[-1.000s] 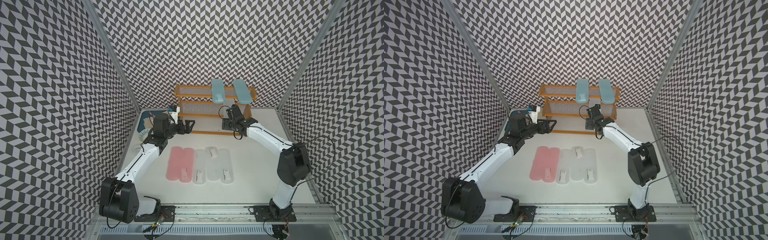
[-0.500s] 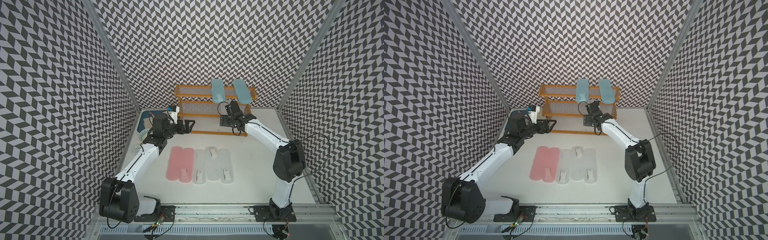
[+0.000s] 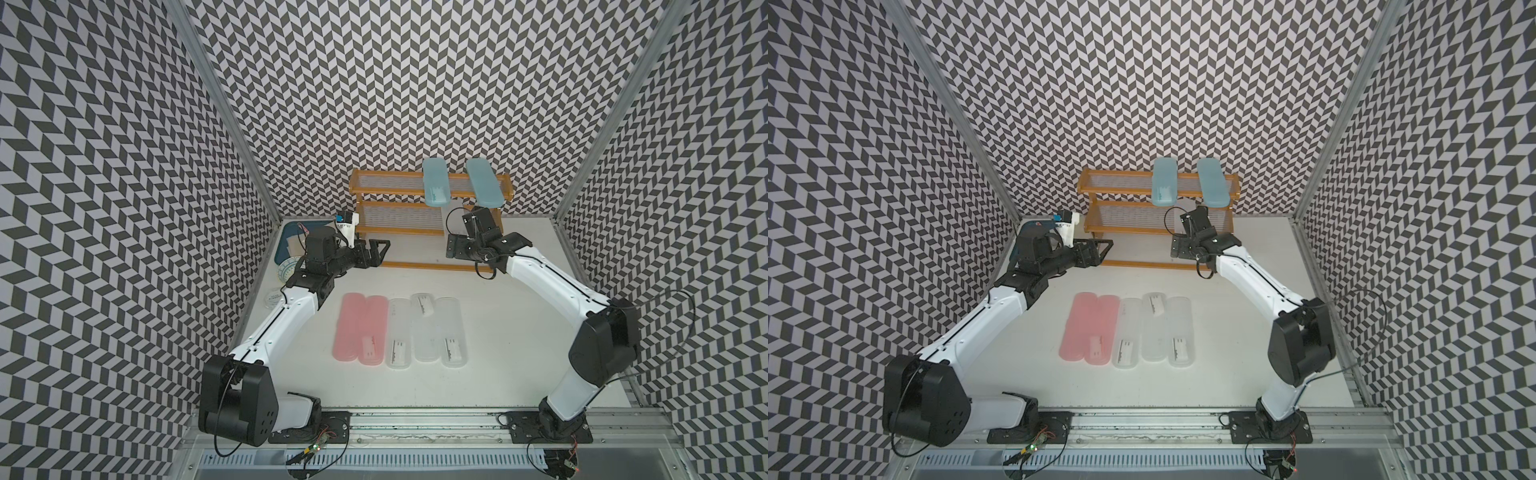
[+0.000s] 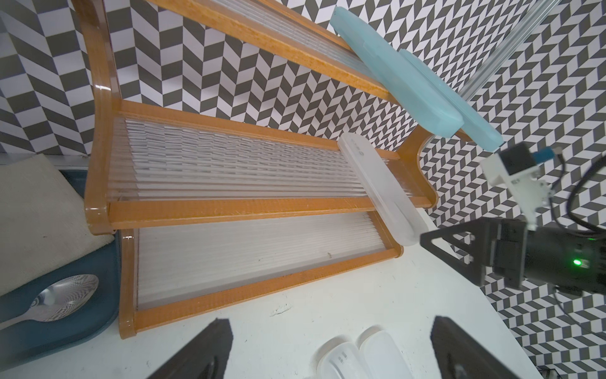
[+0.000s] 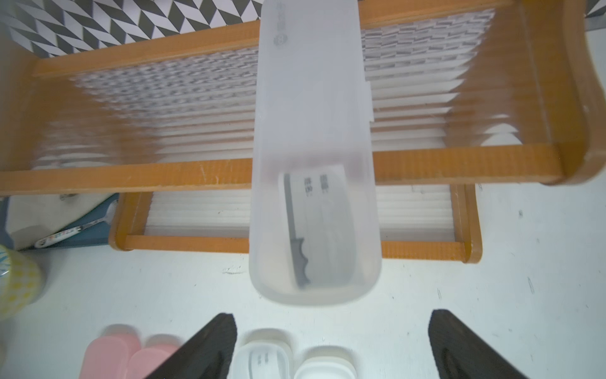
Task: Place the pencil cases on the shelf according to color
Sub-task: Place the pencil case on the shelf.
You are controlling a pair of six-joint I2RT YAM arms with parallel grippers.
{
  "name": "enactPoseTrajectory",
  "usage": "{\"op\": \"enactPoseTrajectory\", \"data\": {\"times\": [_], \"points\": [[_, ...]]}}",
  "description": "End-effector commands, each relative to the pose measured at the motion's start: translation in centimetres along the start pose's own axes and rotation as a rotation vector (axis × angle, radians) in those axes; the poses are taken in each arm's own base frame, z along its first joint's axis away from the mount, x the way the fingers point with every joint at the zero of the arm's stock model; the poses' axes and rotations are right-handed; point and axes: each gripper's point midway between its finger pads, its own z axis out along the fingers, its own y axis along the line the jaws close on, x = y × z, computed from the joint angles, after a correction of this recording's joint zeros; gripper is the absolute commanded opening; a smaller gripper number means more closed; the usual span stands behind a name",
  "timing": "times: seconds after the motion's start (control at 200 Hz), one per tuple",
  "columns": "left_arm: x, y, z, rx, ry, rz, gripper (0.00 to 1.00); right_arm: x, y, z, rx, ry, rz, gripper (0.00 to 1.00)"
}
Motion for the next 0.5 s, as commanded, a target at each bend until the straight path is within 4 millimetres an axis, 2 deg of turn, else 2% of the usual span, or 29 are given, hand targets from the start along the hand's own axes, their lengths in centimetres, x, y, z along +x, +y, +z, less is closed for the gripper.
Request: {"op": "enactPoseTrajectory", "data": {"times": [0.0, 0.11, 0.225, 0.28, 0.34, 0.396, 0.496], "points": [[-0.9, -0.7, -0.7, -0.007, -0.052, 0.049, 1.00, -0.3, 0.3, -2.7, -0.072, -0.054, 0.042, 0.95], [-0.2, -1.7, -0.8, -0.011, -0.015, 0.064, 0.99, 1.7, 0.1, -3.9, -0.149, -0.062, 0.047, 0.89], [1.4, -2.7, -1.3, 0.013, 0.019, 0.062, 1.00, 3.6, -0.5, -4.0, -0.196, -0.102, 0.059, 0.80], [2.3, -2.5, -1.6, -0.002, 0.020, 0.070, 1.00, 3.8, -0.3, -3.9, -0.227, -0.126, 0.064, 0.76], [2.8, -2.1, -1.9, -0.029, 0.014, 0.072, 1.00, 4.0, 0.0, -3.5, -0.249, -0.129, 0.064, 0.65], [2.7, -1.9, -2.1, -0.049, 0.014, 0.075, 1.00, 3.9, 0.5, -3.0, -0.264, -0.123, 0.060, 0.57], [2.7, -1.7, -2.0, -0.058, 0.015, 0.082, 1.00, 3.3, 1.2, -1.5, -0.266, -0.115, 0.068, 0.49]]}}
